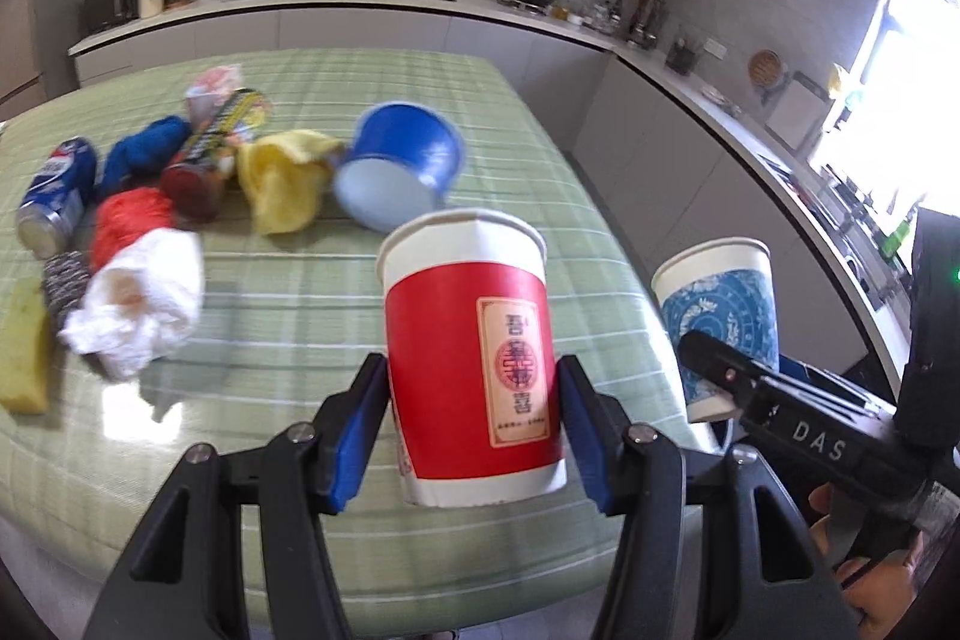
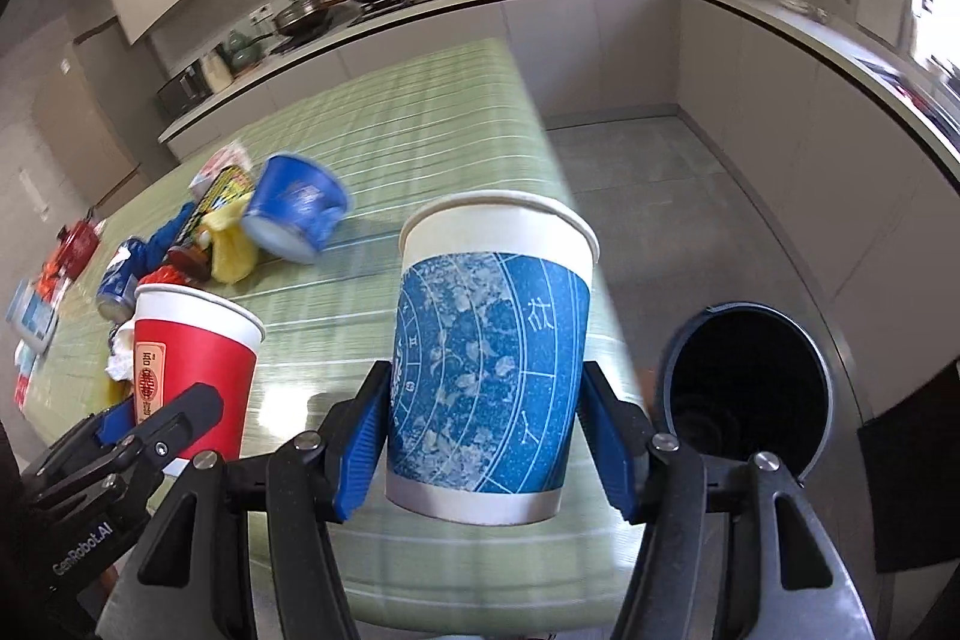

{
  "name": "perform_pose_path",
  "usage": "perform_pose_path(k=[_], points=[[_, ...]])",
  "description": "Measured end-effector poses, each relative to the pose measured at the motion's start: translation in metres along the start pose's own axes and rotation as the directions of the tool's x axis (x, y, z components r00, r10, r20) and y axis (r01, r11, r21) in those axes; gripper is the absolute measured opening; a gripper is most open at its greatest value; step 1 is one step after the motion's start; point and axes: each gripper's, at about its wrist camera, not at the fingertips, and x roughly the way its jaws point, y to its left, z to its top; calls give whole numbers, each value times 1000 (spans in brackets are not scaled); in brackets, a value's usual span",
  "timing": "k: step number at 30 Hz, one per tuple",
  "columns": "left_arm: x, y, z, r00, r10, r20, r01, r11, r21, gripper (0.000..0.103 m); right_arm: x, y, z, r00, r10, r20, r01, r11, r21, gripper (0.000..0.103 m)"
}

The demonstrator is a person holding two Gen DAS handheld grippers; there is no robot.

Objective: Collect trash
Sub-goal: 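Carry both cups to the black bucket and open both tools to drop them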

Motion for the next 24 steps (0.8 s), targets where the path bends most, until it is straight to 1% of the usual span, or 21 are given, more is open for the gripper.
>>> perform_pose_path(k=[4,7,9,14,16,18,21,24], points=[[16,-24,2,998,-62,-13,63,996,69,58,-9,-23,-4,998,-57,17,56,997,44,63],[27,-38,4,993,-110,-38,112,991,78,58,-17,-47,-8,994,-113,9,112,989,92,63],[34,-51,4,990,-128,-52,132,986,99,58,-22,-66,-10,988,-155,4,154,981,115,63],[45,-92,3,983,-162,-81,172,974,146,58,-31,-119,-18,978,-210,-10,208,960,189,63],[51,-112,2,983,-165,-84,177,971,164,58,-32,-145,-21,977,-212,-20,212,953,216,63],[58,-129,0,982,-168,-89,181,970,161,58,-31,-168,-23,978,-208,-29,209,952,224,63],[75,-161,-3,985,-150,-82,161,976,147,58,-26,-203,-20,982,-187,-37,191,960,206,63],[97,-189,-9,987,-130,-99,140,985,105,58,-15,-242,-16,985,-160,-55,168,971,170,63]])
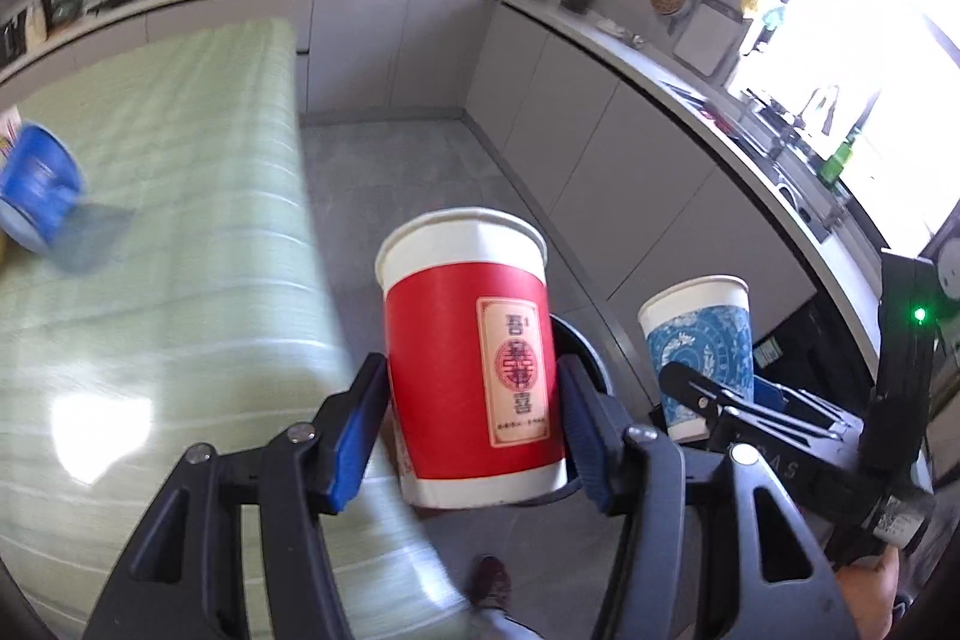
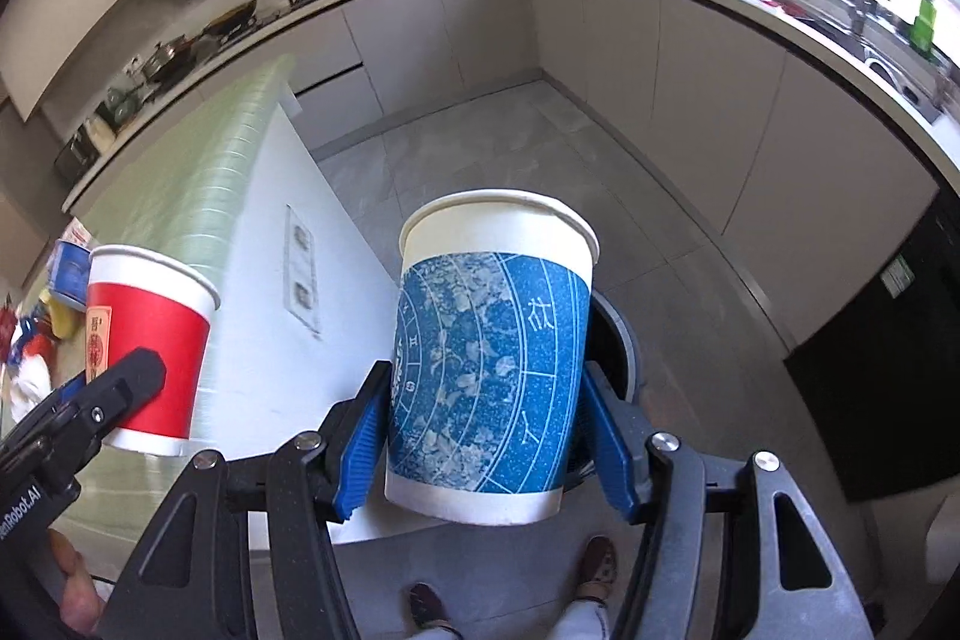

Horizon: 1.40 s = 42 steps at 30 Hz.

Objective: Collect trash
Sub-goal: 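Carry both cups to the black bucket and open both tools to drop them, then move both tools back over the table toward the remaining trash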

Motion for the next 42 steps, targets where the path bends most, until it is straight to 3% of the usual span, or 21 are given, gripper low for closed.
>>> perform_pose_path(k=[5,14,17,20,21,27,33,42], points=[[51,-26,-12,998,43,-51,-46,998,-49,58,37,-40,12,997,43,-64,-46,998,-48,63],[127,-20,-38,986,105,-130,-121,985,-124,59,127,-68,5,978,108,-178,-134,982,-136,63],[150,-19,-39,978,105,-181,-130,982,-134,63,153,-73,3,965,143,-221,-180,971,-156,65],[165,-18,-36,963,138,-230,-171,977,-130,76,164,-75,2,968,94,-234,-144,968,-204,79],[165,-17,-35,959,150,-239,-185,974,-132,77,163,-77,3,970,91,-225,-139,968,-208,79],[151,-36,-19,966,175,-190,-197,975,-104,78,139,-96,21,984,107,-144,-129,980,-149,80],[102,-48,3,975,180,-132,-192,977,-89,78,109,-96,39,991,93,-97,-103,989,-107,80],[12,-49,23,991,94,-96,-99,994,-52,78,51,-57,36,995,62,-81,-70,991,-110,80]])
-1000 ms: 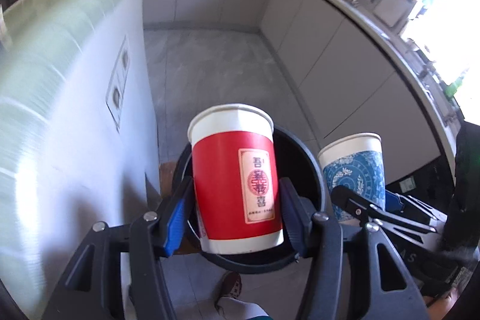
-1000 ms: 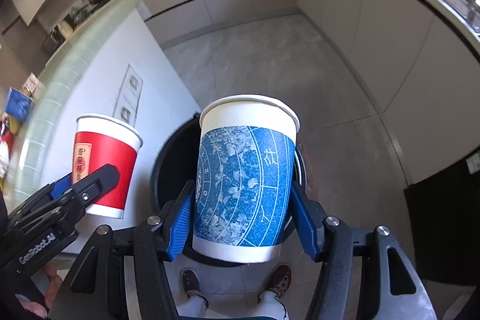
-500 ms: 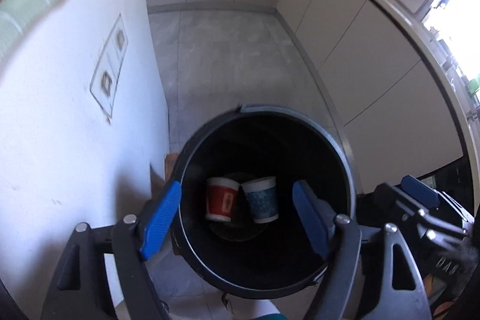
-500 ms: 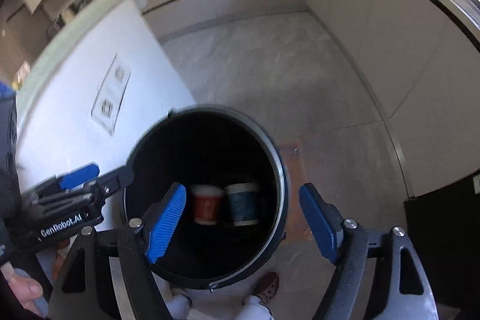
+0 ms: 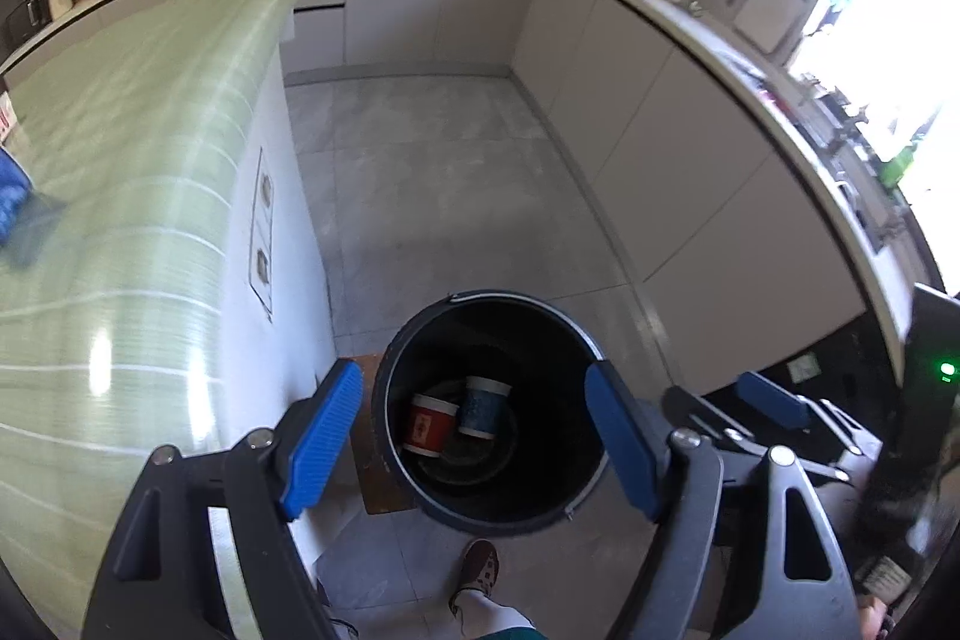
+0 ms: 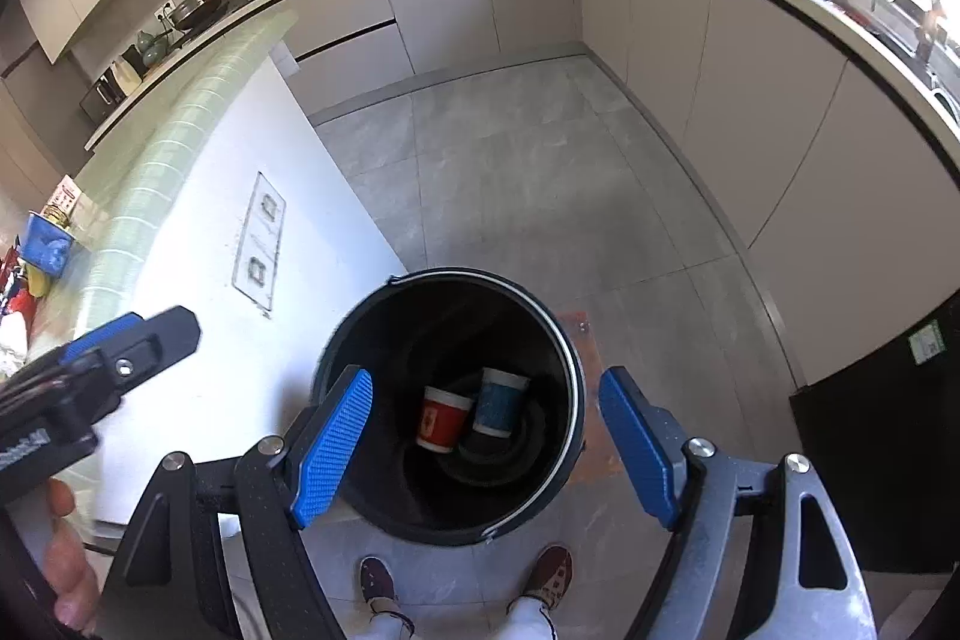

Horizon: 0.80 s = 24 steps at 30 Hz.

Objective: Collect trash
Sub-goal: 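Move both tools back over the table toward the remaining trash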

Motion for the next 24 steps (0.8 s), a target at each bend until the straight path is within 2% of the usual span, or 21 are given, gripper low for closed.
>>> perform_pose_path(k=[3,7,11,17,20,24], points=[[-28,19,8,999,-23,30,23,1000,2,78,-24,20,0,1000,1,28,-1,1000,12,80],[-67,66,11,996,-10,88,11,1000,-11,79,-50,65,-1,996,23,81,-25,1000,17,80],[-88,125,1,991,38,131,-34,999,-37,84,-67,126,-6,991,52,120,-52,999,-3,80],[-115,214,-24,980,133,149,-119,988,-100,86,-63,216,-21,986,95,136,-90,995,-47,80],[-128,258,-34,967,206,152,-182,971,-155,86,-58,263,-28,984,131,122,-123,990,-71,80],[-142,302,-39,956,258,138,-223,948,-225,86,-52,314,-32,982,169,87,-156,978,-138,80]])
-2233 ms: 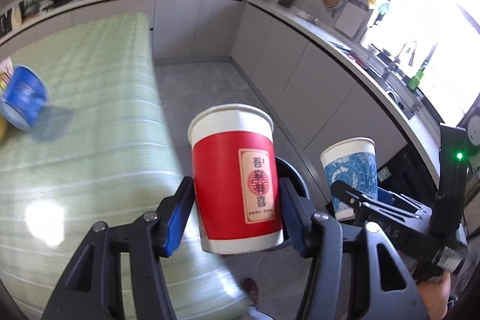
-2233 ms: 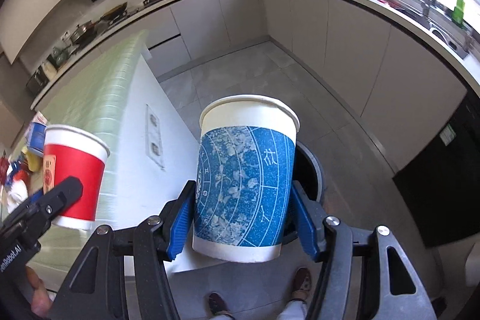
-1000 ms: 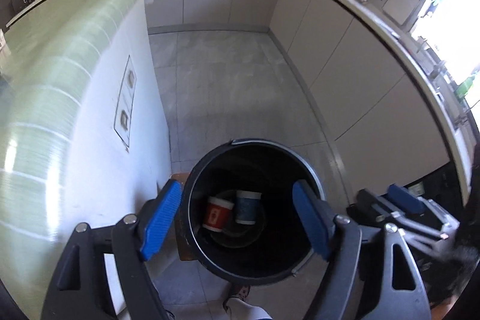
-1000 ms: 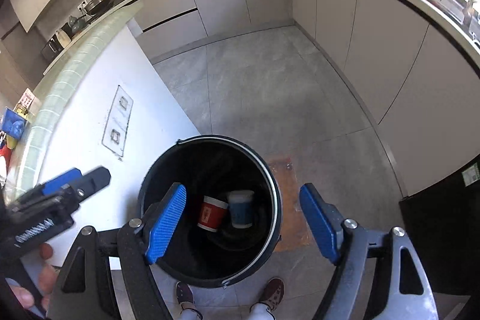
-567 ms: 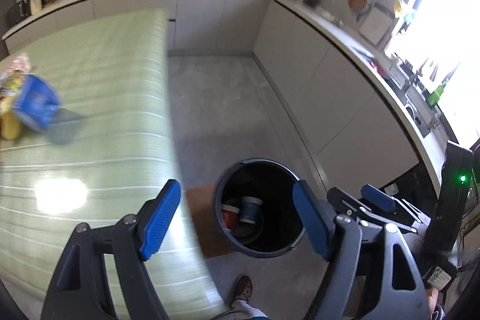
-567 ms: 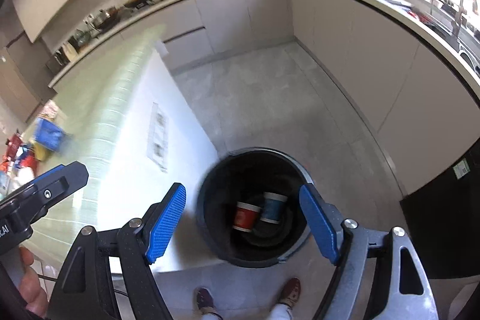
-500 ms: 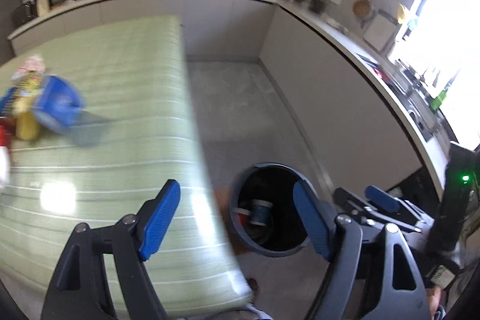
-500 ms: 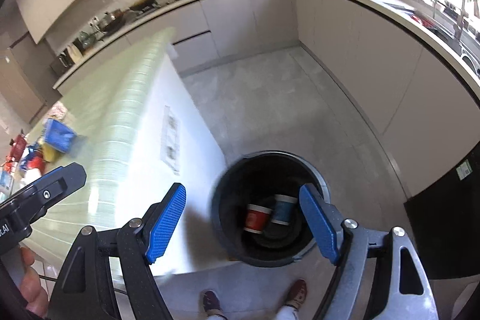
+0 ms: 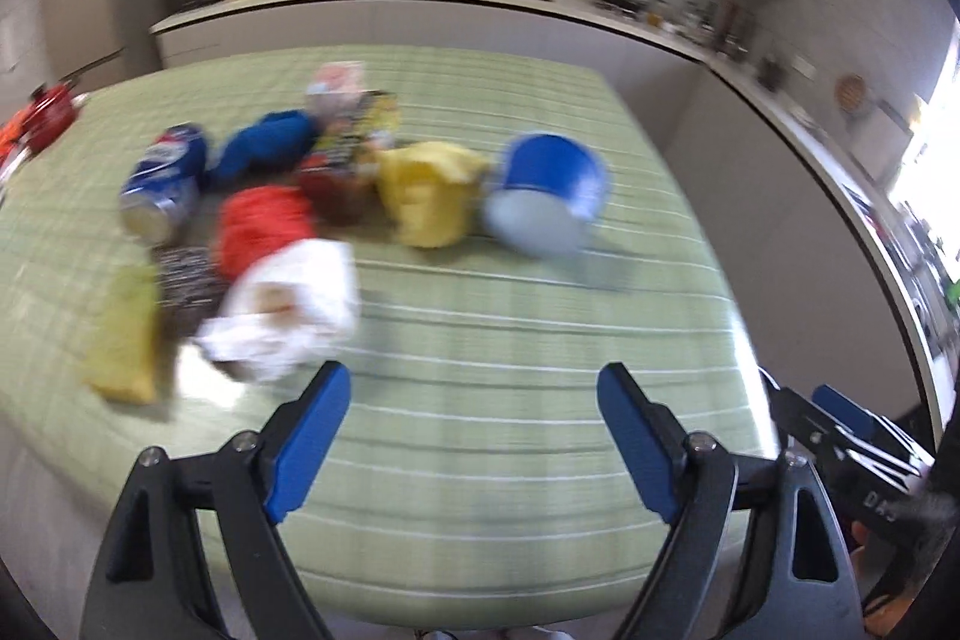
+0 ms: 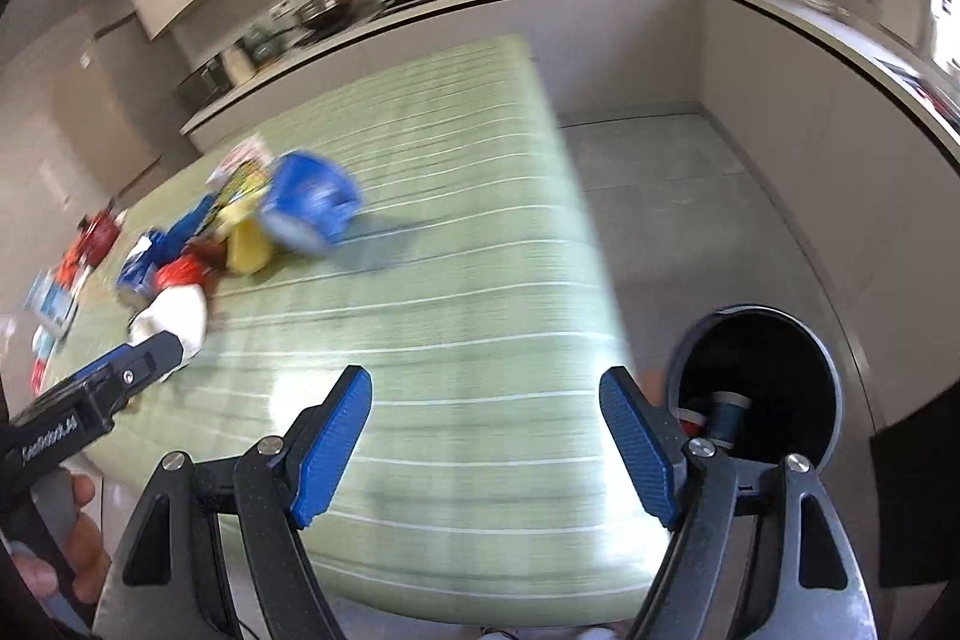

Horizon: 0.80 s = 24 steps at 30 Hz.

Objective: Collect trash
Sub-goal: 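Move both tools back over the table toward the remaining trash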

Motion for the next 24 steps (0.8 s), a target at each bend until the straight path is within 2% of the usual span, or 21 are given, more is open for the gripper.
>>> perform_pose_path(k=[8,13,17,24], points=[[-3,57,8,995,96,20,-92,988,-125,86,23,58,18,998,55,-13,-56,992,-113,80],[-8,70,18,989,140,44,-133,982,-135,86,31,76,32,992,123,-12,-123,985,-119,80],[-6,81,23,988,148,48,-140,981,-135,86,33,87,40,991,137,2,-135,983,-126,80],[-1,105,42,992,108,68,-101,989,-104,86,43,110,51,993,119,8,-117,988,-99,81]])
